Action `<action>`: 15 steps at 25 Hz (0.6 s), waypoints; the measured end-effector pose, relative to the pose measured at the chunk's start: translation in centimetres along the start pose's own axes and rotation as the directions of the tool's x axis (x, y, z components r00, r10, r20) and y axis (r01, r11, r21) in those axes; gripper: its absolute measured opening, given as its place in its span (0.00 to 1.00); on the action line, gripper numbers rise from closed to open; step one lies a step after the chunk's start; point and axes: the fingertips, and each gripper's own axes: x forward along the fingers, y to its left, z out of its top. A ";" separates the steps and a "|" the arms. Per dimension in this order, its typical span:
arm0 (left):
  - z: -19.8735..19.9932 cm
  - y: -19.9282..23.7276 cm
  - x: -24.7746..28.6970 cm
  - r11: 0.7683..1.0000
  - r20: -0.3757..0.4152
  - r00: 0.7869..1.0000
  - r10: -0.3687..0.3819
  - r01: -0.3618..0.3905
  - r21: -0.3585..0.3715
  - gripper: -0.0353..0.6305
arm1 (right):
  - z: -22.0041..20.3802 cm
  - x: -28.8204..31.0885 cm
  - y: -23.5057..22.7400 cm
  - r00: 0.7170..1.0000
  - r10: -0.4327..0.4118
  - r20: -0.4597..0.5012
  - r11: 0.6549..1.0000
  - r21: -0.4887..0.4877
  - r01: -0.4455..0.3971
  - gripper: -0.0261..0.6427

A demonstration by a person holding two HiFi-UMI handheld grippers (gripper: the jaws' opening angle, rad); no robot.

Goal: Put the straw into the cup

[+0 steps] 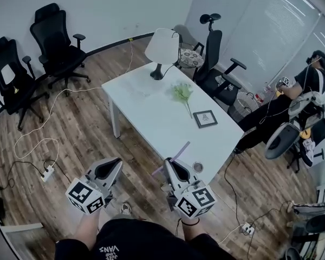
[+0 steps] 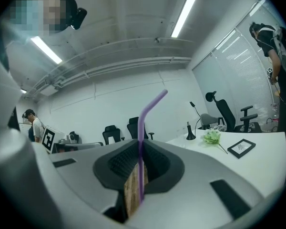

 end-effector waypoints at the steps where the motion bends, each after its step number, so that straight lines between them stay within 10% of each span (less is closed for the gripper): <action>1: 0.1 0.4 0.2 1.000 -0.002 1.000 -0.007 0.007 0.001 0.09 | 0.1 0.4 -0.1 1.000 -0.007 0.003 1.000 -0.001 0.007 0.09; 15: -0.1 4.0 2.7 0.999 -0.026 0.999 -0.037 0.036 -0.023 0.09 | 0.1 3.7 -2.0 0.999 -0.049 -0.006 0.999 0.014 0.049 0.09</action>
